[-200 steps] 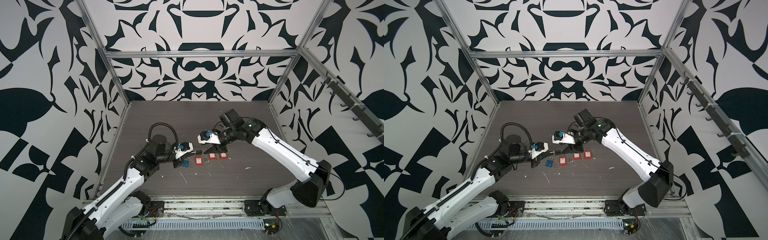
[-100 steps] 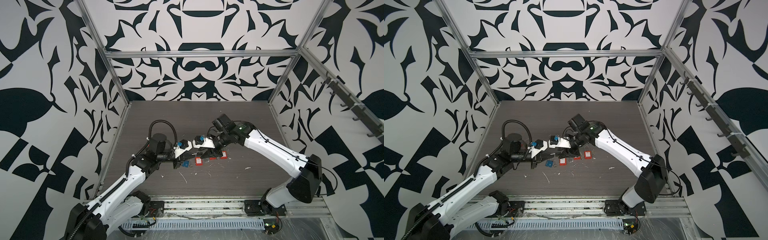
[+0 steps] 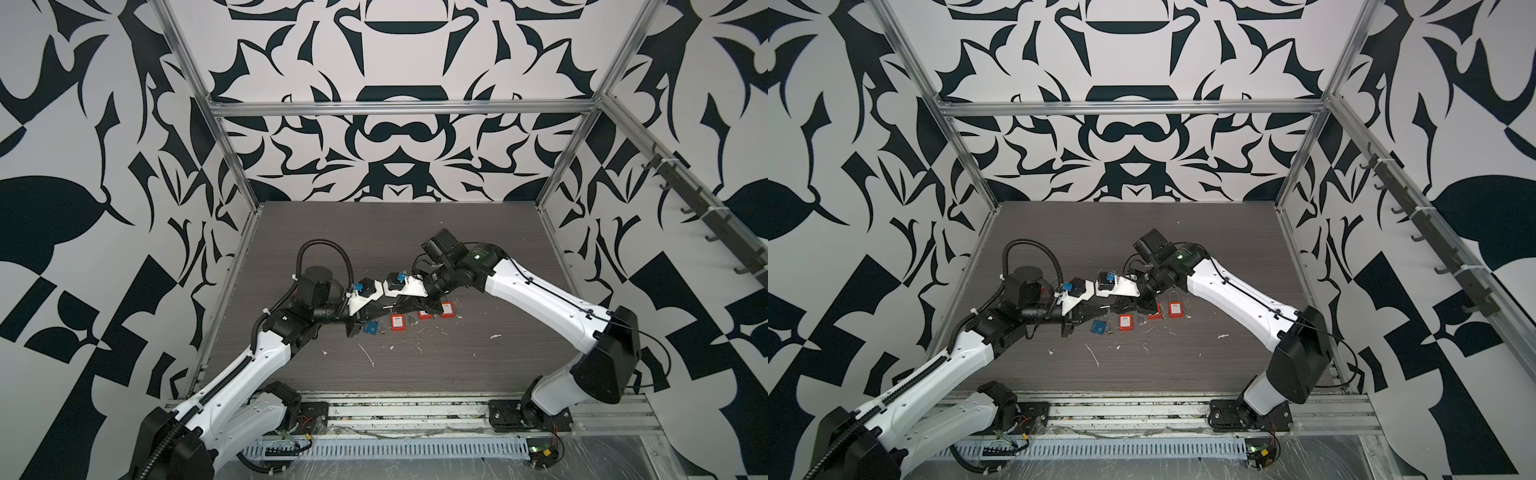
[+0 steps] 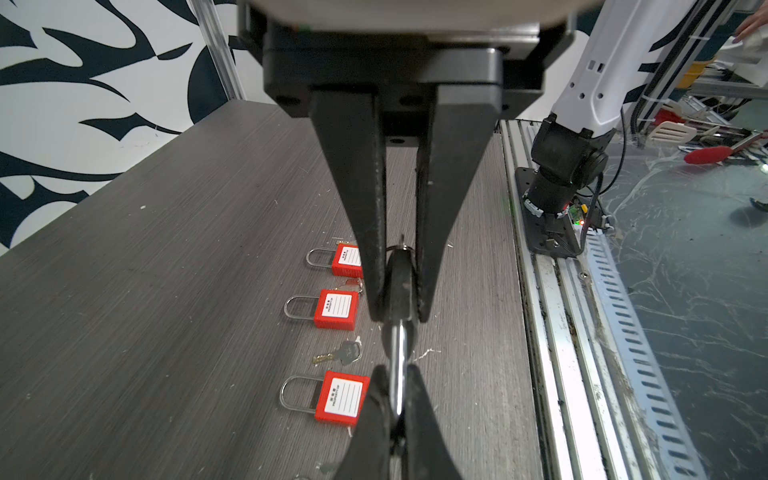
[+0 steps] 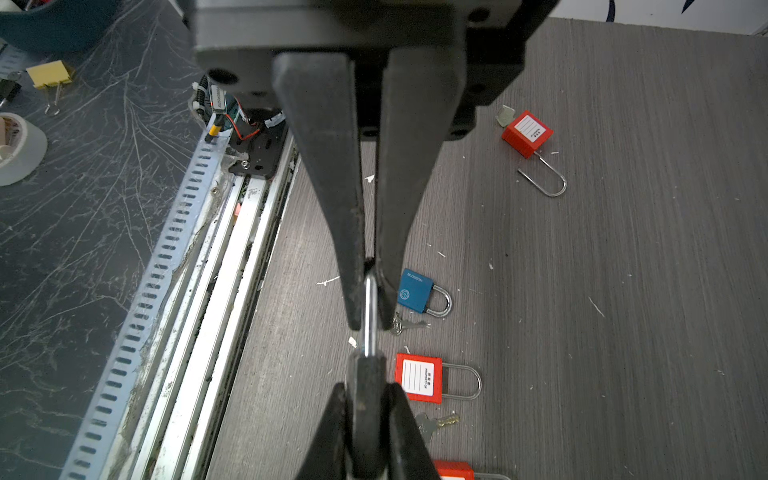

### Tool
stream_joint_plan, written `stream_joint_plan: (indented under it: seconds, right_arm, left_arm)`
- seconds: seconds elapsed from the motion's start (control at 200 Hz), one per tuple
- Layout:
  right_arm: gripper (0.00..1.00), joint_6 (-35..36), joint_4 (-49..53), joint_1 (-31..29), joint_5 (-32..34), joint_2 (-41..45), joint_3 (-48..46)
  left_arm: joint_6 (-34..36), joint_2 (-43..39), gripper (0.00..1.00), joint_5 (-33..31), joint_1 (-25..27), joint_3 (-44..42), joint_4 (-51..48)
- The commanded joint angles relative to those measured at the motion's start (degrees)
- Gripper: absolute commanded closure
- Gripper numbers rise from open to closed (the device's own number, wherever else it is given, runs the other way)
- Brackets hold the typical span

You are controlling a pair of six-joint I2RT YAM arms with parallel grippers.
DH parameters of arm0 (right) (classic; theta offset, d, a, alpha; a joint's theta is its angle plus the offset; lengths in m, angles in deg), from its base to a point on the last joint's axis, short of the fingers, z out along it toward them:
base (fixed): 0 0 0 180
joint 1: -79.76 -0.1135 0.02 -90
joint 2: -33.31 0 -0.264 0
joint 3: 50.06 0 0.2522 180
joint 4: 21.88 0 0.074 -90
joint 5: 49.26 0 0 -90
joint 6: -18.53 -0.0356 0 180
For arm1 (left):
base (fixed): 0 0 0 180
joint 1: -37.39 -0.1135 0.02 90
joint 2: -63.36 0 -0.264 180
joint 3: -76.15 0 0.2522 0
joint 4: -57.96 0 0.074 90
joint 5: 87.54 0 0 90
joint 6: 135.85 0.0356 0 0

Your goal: Lock with the key

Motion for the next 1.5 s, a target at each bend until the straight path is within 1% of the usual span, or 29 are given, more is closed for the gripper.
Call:
stream_joint_plan:
  seconds: [0.0, 0.105, 0.225, 0.415, 0.505, 0.605, 0.685, 0.835, 0.965, 1.135, 1.21, 1.36, 1.495]
  right_arm:
    - [0.95, -0.1, -0.7, -0.2, -1.2, 1.1, 0.2]
    - [0.96, -0.3, -0.7, -0.2, -1.1, 0.9, 0.5]
    - [0.97, -0.3, -0.8, -0.2, -1.3, 0.6, 0.6]
    - [0.98, -0.5, -0.9, -0.2, -1.6, 0.3, 0.8]
    - [0.99, -0.6, -0.5, -0.2, -2.0, -0.1, 1.1]
    - [1.0, -0.7, -0.5, -0.3, -2.5, -0.6, 1.2]
    - [1.0, -0.7, -0.1, -0.3, -2.3, -0.9, 1.4]
    - [1.0, -0.7, -0.5, -0.3, -2.3, -0.8, 1.5]
    - [1.0, -0.7, -1.0, -0.3, -2.4, -0.9, 1.7]
    - [1.0, -1.0, -3.8, -1.3, -2.6, -0.8, 0.9]
    - [1.0, -1.1, -5.2, -2.3, -3.2, -0.9, 0.4]
    - [1.0, -2.6, -7.9, -3.2, -7.4, -1.3, 0.3]
    - [1.0, -6.0, -12.9, -3.2, -12.1, -1.4, -0.1]
  left_arm:
    - [0.2, -2.2, 0.73, -1.9, -0.7, 0.8, -0.8]
    - [2.7, -4.1, 0.66, -2.4, -1.3, 0.7, -4.4]
    - [4.1, -4.6, 0.66, -2.4, -1.3, 0.5, -7.3]
    - [3.7, -4.7, 0.67, -2.0, -1.2, -0.6, -6.0]
    - [3.7, -3.5, 0.7, -1.9, -1.3, -0.2, -5.7]
    - [2.5, -2.1, 0.81, -0.7, -1.3, -0.3, -3.9]
    - [1.7, -1.8, 0.87, -0.6, -1.3, -0.6, -2.5]
    - [1.7, -1.9, 0.91, -0.2, -1.3, -0.8, -2.5]
    - [1.2, -1.7, 1.0, 1.5, -1.2, -1.0, -2.3]
    - [-2.1, 0.0, 1.0, 4.5, -0.8, -1.3, 1.2]
    - [-3.1, 0.8, 1.0, 4.6, -0.3, -1.9, 3.4]
    - [-4.2, 1.8, 1.0, 4.2, 1.6, -3.3, 7.8]
    - [-4.0, 3.2, 1.0, 3.7, 3.2, -3.5, 10.3]
